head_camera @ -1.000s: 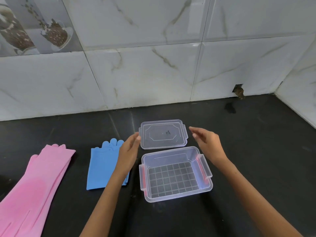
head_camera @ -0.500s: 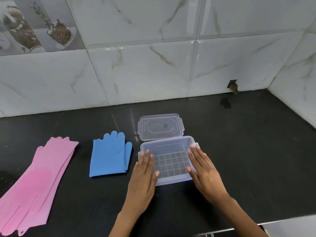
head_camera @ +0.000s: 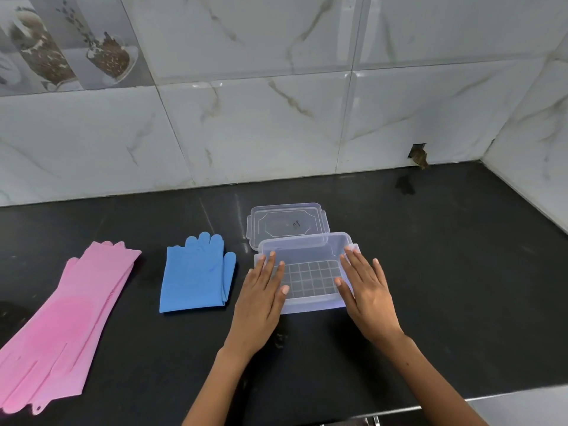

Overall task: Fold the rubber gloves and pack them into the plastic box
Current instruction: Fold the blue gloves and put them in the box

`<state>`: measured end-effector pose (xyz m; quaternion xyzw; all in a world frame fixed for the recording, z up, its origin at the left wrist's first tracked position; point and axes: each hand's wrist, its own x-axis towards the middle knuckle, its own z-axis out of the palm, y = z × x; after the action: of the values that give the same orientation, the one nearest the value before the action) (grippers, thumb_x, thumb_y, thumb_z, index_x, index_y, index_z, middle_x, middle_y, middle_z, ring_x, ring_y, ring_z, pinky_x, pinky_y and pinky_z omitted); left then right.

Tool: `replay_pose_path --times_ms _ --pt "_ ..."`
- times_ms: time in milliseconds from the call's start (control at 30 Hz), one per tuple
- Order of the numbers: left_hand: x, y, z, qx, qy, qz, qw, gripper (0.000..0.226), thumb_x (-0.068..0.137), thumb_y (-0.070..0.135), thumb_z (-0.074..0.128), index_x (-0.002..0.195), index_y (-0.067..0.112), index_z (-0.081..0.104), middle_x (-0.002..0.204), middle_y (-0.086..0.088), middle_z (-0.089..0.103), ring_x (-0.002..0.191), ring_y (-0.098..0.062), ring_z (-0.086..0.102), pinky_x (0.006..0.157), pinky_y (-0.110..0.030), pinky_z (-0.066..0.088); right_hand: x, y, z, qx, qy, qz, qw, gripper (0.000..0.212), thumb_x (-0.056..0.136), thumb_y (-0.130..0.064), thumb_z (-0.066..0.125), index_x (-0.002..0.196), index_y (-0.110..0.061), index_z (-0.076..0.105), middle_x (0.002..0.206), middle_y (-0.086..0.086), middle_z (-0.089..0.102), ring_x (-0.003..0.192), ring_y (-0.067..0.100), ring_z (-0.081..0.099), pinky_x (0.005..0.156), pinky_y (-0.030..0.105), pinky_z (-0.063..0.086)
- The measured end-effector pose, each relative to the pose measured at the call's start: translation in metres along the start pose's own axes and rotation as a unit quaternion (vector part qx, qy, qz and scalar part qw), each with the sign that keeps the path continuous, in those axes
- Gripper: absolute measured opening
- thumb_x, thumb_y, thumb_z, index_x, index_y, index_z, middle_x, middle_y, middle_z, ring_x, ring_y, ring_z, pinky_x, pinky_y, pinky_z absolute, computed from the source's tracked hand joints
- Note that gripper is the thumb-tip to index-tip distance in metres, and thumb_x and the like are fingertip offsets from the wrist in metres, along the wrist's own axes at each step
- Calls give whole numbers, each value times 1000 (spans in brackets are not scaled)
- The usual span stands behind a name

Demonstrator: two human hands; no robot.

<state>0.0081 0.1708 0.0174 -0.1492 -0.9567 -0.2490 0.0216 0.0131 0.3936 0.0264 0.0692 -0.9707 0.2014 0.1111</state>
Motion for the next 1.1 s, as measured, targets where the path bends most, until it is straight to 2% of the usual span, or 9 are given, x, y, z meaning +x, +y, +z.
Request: replay_pose_path --times_ms 167,333,467,600,667,767,867,967,1100 --pt "-8 -16 -15 -76 43 -43 995 58 96 51 19 150 33 6 156 20 -12 142 5 -17 117 -23 -9 6 -49 -7 60 42 -72 995 30 93 -25 57 120 -13 61 140 4 52 131 21 47 111 37 32" --pt "-14 -67 -45 -92 102 -107 985 52 99 39 31 148 23 26 158 11 4 144 0 -9 120 -30 0 14 -132 24 143 -19 -163 976 29 94 -26 52 119 -15 62 137 1 53 126 11 48 106 25 40" --pt "-5 -121 -68 -55 97 -127 986 49 101 34 34 147 14 31 159 3 12 146 -8 -3 119 -31 3 23 -178 71 123 -77 -168 975 33 94 -27 52 124 -15 59 143 2 48 132 14 43 108 24 34" --pt "25 -175 -87 36 32 -115 992 48 102 27 35 147 12 29 159 -7 16 148 -22 5 119 -40 9 36 -199 111 81 -135 -170 973 39 87 -26 62 125 -16 58 146 2 43 136 18 37 110 30 32" --pt "44 -195 -95 61 -15 -92 994 51 101 24 39 148 12 26 159 -9 14 148 -24 6 119 -41 12 38 -202 121 44 -150 -189 969 42 74 -24 75 115 -18 65 137 2 54 127 19 50 104 31 41" --pt "70 -215 -102 15 -93 -39 995 56 98 19 49 148 12 26 158 -10 18 147 -25 12 120 -37 14 39 -208 129 26 -123 -176 976 51 51 -21 90 99 -23 73 111 -3 70 101 15 67 87 28 54" --pt "86 -224 -104 -39 -169 -37 984 60 94 19 56 147 12 29 152 -9 34 140 -24 30 116 -36 23 38 -207 136 14 -82 -168 982 49 54 -17 89 100 -26 73 104 -6 71 95 14 68 86 28 54" --pt "95 -230 -106 -52 -195 -47 978 64 90 22 62 146 15 32 135 -13 48 125 -26 45 106 -32 33 34 -207 135 -11 -62 -140 988 48 54 -16 90 97 -28 73 103 -7 71 95 14 68 87 30 53" --pt "85 -231 -113 -94 -181 -83 975 66 84 25 69 142 16 39 132 -9 51 122 -24 45 101 -30 34 28 -201 132 -8 -36 -58 998 49 51 -10 90 94 -24 73 104 0 71 96 20 68 83 35 56"
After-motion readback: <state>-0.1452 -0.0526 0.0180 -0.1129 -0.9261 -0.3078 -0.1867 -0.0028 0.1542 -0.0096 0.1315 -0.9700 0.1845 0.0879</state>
